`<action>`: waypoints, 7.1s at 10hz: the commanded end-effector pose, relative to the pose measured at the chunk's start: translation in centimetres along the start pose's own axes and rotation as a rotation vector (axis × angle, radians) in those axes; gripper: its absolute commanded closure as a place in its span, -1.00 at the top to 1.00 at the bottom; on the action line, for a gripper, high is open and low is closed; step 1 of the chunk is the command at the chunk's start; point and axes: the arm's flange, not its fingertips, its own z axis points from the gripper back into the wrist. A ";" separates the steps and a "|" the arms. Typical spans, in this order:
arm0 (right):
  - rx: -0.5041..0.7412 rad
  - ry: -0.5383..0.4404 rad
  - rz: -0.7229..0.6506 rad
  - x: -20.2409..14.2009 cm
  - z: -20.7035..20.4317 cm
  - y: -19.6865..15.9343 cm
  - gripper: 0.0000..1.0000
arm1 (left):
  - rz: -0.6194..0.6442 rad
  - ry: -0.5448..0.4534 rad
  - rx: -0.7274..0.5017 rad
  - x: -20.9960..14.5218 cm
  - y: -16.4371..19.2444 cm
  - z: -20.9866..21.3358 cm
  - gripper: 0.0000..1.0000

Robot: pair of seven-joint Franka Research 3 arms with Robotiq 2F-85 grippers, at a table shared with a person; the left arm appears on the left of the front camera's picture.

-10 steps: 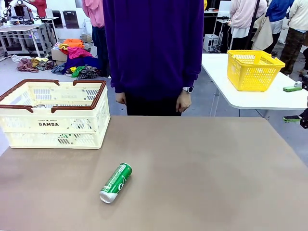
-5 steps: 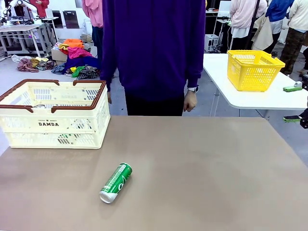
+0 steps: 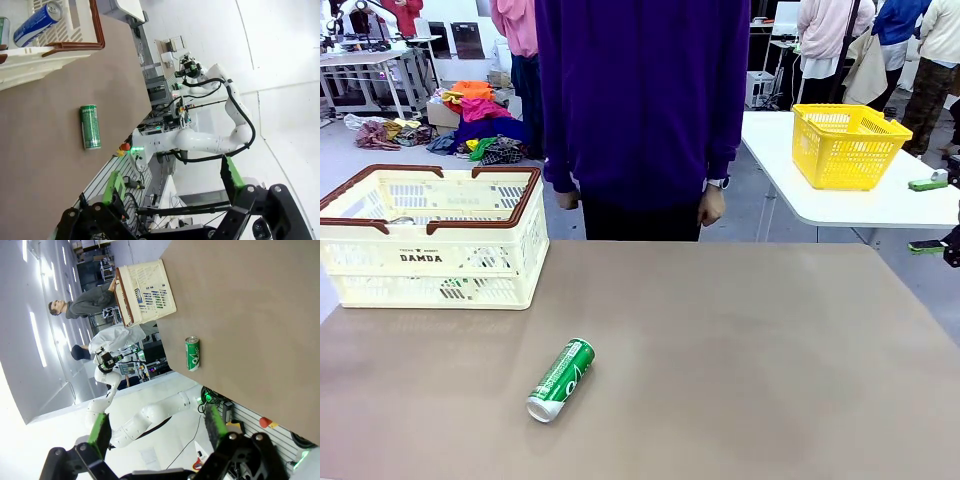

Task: Place the drinks into the Shopping basket.
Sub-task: Pick up one drink and place it into the Shopping basket.

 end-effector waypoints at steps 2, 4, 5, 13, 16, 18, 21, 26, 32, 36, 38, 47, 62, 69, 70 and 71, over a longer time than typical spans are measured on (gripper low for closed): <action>0.014 -0.003 0.014 0.0 0.1 0.2 1.00 | -0.003 0.018 -0.002 -0.3 0.0 0.3 1.00; 0.014 -0.003 0.014 0.0 0.1 0.2 1.00 | 0.000 0.000 0.000 0.0 0.0 0.0 1.00; 0.014 -0.003 0.014 0.0 0.1 0.2 1.00 | -0.023 -0.058 0.122 -1.7 -2.6 -2.2 1.00; 0.014 -0.003 0.014 0.0 0.1 0.2 1.00 | -0.545 0.379 0.702 -14.2 -7.7 -30.9 1.00; 0.014 -0.003 0.014 0.0 0.1 0.2 1.00 | -0.603 0.378 0.740 -14.2 -4.6 -36.9 1.00; 0.014 -0.003 0.014 0.0 0.1 0.2 1.00 | -0.572 0.420 0.752 -12.8 -8.5 -37.0 1.00; 0.014 -0.003 0.014 0.0 0.1 0.2 1.00 | -0.580 0.381 0.782 -12.0 -7.4 -38.1 1.00; 0.014 -0.003 0.014 0.0 0.1 0.2 1.00 | -0.659 0.444 0.964 -5.2 -1.0 -45.3 1.00; 0.014 -0.003 0.014 0.0 0.1 0.2 1.00 | -0.485 0.482 1.080 -6.4 3.7 -46.4 1.00; 0.014 -0.003 0.014 0.0 0.1 0.2 1.00 | -0.444 0.529 1.142 -7.5 6.3 -47.7 1.00; 0.014 -0.003 0.014 0.0 0.1 0.2 1.00 | -0.431 0.557 1.173 -7.8 7.7 -48.7 1.00; 0.014 -0.003 0.014 0.0 0.1 0.2 1.00 | -0.395 0.568 1.194 -7.4 8.1 -49.0 -1.00; 0.014 -0.003 0.014 0.0 0.1 0.2 1.00 | -0.329 0.376 0.953 -4.2 -11.3 -33.8 -1.00; 0.014 -0.003 0.014 0.0 0.1 0.2 1.00 | -0.085 -0.042 1.105 17.1 -11.2 -26.7 -1.00; 0.014 -0.003 0.014 0.0 0.1 0.2 1.00 | -0.066 -0.016 1.136 20.2 -9.9 -25.6 -1.00; 0.014 -0.003 0.014 0.0 0.1 0.2 1.00 | -0.119 0.013 1.198 22.2 -8.2 -24.9 -1.00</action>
